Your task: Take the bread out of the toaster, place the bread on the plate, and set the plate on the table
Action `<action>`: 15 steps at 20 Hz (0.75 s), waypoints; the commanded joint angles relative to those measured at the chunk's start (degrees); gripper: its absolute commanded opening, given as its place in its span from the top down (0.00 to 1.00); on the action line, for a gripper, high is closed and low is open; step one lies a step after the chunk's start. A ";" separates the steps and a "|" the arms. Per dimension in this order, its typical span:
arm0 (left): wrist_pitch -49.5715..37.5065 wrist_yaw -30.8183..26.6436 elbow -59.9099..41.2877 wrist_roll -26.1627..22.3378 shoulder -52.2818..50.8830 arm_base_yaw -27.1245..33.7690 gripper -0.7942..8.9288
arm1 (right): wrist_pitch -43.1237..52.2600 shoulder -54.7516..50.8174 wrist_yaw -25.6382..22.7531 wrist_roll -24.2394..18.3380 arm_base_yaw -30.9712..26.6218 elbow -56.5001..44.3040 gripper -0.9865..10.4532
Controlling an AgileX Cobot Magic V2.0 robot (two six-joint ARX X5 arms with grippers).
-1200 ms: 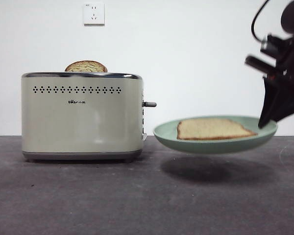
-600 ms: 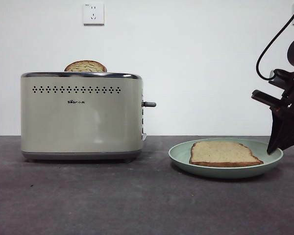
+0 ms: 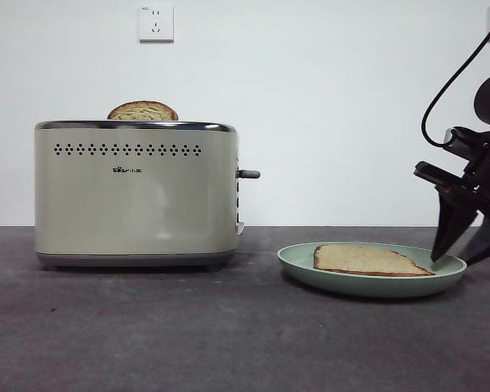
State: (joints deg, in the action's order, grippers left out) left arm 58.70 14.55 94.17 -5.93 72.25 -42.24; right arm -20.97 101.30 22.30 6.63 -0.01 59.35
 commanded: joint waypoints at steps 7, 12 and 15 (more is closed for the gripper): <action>-0.35 0.13 0.13 0.13 -0.02 -0.20 0.93 | -3.82 -7.41 0.22 -1.57 0.04 0.09 0.55; -0.33 0.17 0.13 0.13 -0.02 -0.20 0.93 | -13.60 -22.32 0.31 -4.13 0.55 0.09 0.55; -0.31 0.63 0.13 0.13 -0.02 -0.20 0.93 | -21.53 -32.79 5.40 -4.24 1.44 0.09 0.55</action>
State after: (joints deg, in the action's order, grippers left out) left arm 58.70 14.79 94.17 -5.93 72.25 -42.24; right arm -42.30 68.93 27.31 3.14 1.39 59.35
